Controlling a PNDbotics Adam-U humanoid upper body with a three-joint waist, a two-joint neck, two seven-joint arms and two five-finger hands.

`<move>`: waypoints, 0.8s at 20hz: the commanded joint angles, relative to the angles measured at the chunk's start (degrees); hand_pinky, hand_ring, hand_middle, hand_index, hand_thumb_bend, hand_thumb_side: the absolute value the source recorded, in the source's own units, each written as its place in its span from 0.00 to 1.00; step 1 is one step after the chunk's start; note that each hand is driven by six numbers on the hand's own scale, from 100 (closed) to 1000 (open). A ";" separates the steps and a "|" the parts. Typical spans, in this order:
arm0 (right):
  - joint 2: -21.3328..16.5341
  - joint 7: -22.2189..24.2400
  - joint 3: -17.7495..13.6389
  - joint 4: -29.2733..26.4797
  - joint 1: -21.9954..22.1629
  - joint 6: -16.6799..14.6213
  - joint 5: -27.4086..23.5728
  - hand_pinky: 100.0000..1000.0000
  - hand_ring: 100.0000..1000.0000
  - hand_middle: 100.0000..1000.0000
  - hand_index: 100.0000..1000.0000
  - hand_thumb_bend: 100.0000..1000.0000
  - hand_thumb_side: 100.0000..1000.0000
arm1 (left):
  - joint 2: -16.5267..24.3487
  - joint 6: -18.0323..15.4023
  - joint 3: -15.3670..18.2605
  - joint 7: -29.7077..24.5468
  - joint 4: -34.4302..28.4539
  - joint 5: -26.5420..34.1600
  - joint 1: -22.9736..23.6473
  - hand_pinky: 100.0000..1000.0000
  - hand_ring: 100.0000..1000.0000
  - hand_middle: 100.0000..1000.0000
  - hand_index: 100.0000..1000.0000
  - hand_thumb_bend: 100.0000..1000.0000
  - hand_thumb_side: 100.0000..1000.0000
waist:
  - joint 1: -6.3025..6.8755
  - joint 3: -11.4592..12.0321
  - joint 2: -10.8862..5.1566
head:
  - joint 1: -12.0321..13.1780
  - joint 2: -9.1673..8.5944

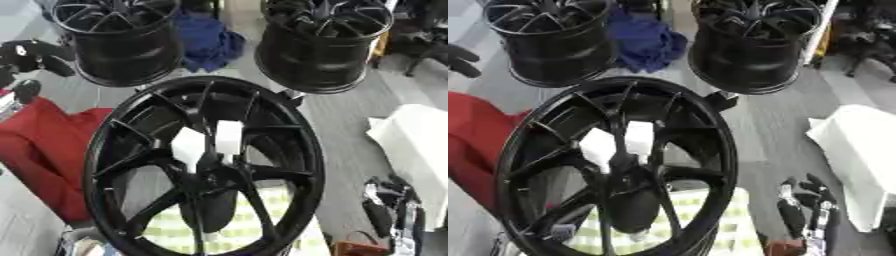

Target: Pull the pin out of the wheel hub.

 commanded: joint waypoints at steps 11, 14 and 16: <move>-0.86 0.63 0.31 -0.81 -0.44 0.07 0.34 0.63 0.55 0.60 0.79 0.09 0.37 | 8.96 -19.85 -10.76 -19.90 -3.07 -1.66 -12.62 0.78 0.76 0.82 0.91 0.00 0.53 | 0.48 -1.39 -0.93 | 1.12 -0.74; -0.86 0.88 0.51 -0.78 -0.57 0.02 0.44 0.63 0.55 0.60 0.79 0.09 0.37 | 8.91 -19.85 -14.88 -19.90 -3.59 -4.13 -16.07 0.79 0.77 0.83 0.92 0.00 0.56 | 0.64 -1.88 -0.90 | 1.48 -0.74; -0.85 1.04 0.64 -0.77 -0.66 -0.02 0.56 0.63 0.55 0.60 0.79 0.09 0.37 | 8.32 -19.85 -17.70 -19.90 -4.06 -5.86 -17.97 0.78 0.77 0.83 0.91 0.00 0.59 | 0.75 -2.15 -0.89 | 1.67 -0.75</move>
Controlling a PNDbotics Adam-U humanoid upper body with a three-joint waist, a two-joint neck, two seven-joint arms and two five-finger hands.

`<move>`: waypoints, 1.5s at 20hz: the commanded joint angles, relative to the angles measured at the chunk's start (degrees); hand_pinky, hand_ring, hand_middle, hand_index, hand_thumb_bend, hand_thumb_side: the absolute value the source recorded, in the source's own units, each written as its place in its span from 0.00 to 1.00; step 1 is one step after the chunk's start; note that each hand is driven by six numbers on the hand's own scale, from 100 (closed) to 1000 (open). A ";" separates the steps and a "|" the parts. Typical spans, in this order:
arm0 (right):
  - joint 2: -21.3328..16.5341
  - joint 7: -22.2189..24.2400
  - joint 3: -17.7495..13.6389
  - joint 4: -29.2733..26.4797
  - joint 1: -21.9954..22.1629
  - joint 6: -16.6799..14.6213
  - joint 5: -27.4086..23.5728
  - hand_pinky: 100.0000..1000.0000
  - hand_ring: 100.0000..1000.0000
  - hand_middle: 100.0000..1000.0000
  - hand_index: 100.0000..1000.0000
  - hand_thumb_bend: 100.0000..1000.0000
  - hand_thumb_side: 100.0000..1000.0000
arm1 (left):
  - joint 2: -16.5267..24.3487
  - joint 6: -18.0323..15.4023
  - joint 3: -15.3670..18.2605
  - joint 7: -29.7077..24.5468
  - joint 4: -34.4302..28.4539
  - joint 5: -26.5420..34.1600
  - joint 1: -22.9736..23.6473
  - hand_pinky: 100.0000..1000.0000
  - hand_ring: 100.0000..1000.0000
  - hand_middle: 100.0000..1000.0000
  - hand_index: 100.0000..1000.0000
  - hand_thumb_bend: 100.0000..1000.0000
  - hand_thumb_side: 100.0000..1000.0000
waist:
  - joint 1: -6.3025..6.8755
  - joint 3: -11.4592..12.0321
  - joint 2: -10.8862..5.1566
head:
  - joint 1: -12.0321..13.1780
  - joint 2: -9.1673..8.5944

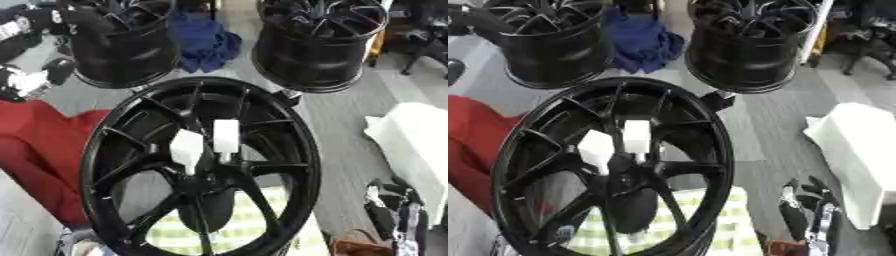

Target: Pull the pin out of the wheel hub.

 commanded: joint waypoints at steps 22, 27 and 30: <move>-0.76 0.50 0.26 -0.67 -0.46 -0.40 0.95 0.63 0.55 0.60 0.79 0.09 0.37 | -8.78 -19.85 -23.77 -19.90 12.57 -21.85 -13.14 0.75 0.75 0.82 0.92 0.13 0.71 | 0.42 -0.08 -1.30 | 0.36 -0.36; -0.75 0.52 0.29 -0.71 -0.47 -0.37 0.94 0.63 0.55 0.60 0.79 0.09 0.37 | -9.83 -19.85 -25.32 -19.90 13.68 -26.51 -12.86 0.70 0.71 0.78 0.90 0.15 0.74 | 0.37 -0.09 -1.24 | 0.47 -0.43; -0.75 0.54 0.29 -0.73 -0.48 -0.34 0.93 0.63 0.55 0.60 0.79 0.09 0.37 | -10.03 -19.85 -26.40 -19.90 13.65 -29.20 -12.40 0.67 0.66 0.74 0.88 0.14 0.72 | 0.36 -0.09 -1.24 | 0.58 -0.38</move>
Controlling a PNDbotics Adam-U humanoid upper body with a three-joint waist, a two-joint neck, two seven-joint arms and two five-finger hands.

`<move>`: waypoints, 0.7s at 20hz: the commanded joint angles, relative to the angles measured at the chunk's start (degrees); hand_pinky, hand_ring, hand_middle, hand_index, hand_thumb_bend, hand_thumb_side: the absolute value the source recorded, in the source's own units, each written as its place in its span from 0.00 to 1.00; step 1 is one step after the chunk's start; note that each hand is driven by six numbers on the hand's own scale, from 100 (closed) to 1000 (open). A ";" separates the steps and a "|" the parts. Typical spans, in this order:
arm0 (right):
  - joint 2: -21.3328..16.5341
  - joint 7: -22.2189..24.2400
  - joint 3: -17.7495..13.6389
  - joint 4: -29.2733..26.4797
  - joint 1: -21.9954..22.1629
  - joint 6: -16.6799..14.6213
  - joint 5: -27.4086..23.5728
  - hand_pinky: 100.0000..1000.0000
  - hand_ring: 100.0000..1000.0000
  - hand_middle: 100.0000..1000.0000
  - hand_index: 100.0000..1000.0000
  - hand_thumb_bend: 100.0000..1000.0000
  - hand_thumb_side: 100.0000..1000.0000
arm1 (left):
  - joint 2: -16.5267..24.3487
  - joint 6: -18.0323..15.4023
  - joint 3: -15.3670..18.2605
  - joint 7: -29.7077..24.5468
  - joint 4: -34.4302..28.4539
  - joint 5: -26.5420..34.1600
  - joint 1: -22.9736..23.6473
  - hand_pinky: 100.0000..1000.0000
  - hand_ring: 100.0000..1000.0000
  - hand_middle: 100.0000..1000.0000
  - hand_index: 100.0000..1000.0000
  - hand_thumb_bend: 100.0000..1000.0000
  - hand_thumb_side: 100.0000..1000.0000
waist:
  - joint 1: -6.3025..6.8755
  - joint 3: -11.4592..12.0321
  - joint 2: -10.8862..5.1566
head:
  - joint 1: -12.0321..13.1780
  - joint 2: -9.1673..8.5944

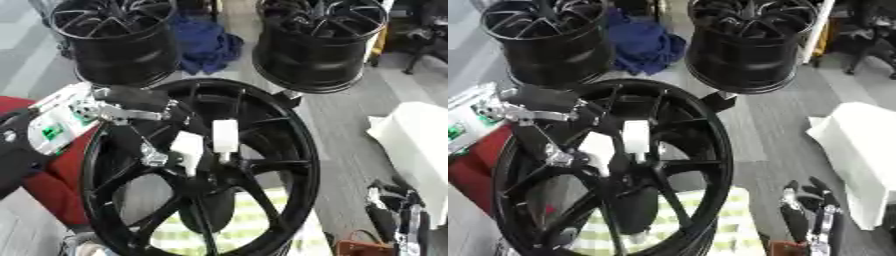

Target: Pull the pin out of the wheel hub.

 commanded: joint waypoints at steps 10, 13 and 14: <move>-0.68 0.13 -0.01 -0.68 -0.48 -0.10 0.39 0.63 0.55 0.60 0.79 0.09 0.37 | 0.07 -19.84 -1.01 -19.91 -0.13 -0.86 0.22 0.44 0.38 0.41 0.64 0.00 0.38 | -0.11 0.05 -0.79 | 0.24 -0.52; -0.66 0.17 0.00 -0.66 -0.48 -0.11 0.38 0.63 0.55 0.60 0.79 0.09 0.37 | -0.03 -19.84 -0.18 -19.91 -0.37 1.83 0.42 0.38 0.31 0.32 0.57 0.00 0.27 | -0.11 0.06 -0.78 | 0.23 -0.55; -0.65 0.18 0.00 -0.64 -0.48 -0.11 0.38 0.63 0.55 0.60 0.79 0.09 0.37 | -0.01 -19.84 0.27 -19.91 -0.50 2.76 0.47 0.37 0.30 0.31 0.57 0.00 0.26 | -0.11 0.07 -0.79 | 0.22 -0.59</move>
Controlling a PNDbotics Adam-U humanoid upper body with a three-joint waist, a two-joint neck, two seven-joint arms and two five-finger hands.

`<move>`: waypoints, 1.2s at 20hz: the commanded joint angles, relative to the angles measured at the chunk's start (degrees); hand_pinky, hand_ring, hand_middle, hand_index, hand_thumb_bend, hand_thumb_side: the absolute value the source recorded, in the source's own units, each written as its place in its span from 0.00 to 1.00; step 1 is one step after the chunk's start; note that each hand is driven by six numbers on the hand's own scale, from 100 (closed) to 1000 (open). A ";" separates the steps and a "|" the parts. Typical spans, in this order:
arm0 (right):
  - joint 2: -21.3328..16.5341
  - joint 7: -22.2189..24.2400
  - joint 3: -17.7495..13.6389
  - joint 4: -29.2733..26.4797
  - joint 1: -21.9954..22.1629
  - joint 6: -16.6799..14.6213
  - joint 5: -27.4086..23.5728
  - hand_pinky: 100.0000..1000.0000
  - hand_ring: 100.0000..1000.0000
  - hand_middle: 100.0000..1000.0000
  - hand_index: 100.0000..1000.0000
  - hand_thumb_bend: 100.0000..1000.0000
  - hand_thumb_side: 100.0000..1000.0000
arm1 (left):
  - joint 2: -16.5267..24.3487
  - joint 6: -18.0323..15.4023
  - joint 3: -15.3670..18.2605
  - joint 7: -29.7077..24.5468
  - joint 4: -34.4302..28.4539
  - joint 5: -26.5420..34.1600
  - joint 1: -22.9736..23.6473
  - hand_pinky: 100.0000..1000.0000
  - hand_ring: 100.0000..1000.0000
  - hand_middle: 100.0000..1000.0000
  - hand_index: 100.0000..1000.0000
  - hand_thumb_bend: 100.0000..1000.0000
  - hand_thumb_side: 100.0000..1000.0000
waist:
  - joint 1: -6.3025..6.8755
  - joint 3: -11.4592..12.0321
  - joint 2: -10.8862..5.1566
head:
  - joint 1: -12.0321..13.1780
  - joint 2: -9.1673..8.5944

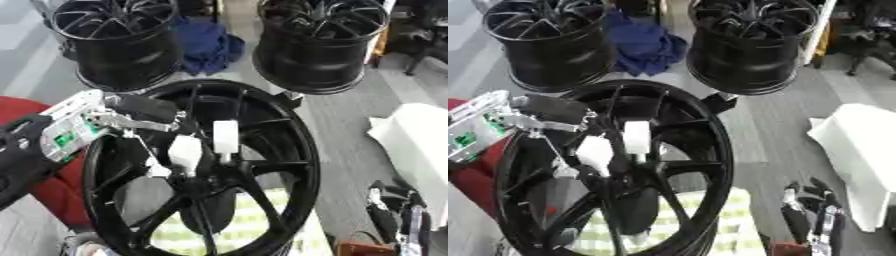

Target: Pull the pin out of the wheel hub.

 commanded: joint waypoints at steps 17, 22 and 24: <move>-0.79 -0.27 -0.74 -0.46 0.22 -0.02 0.21 0.63 0.55 0.60 0.79 0.09 0.37 | 6.56 -19.82 20.70 -19.92 -3.52 17.22 -0.41 0.36 0.28 0.28 0.56 0.00 0.17 | -0.24 1.89 -1.08 | -1.30 -0.77; -1.00 -1.04 -1.48 -0.65 0.42 0.05 0.05 0.63 0.55 0.60 0.79 0.09 0.37 | 12.33 -19.82 27.97 -19.92 1.48 21.69 5.69 0.42 0.33 0.33 0.61 0.00 0.17 | -0.37 3.37 -0.85 | -3.10 -1.08; -1.09 -1.38 -1.80 -0.79 0.41 0.12 -0.04 0.63 0.55 0.60 0.79 0.10 0.37 | 13.79 -19.82 30.97 -19.92 4.42 23.54 8.66 0.44 0.35 0.34 0.63 0.00 0.17 | -0.46 3.88 -0.60 | -3.77 -1.28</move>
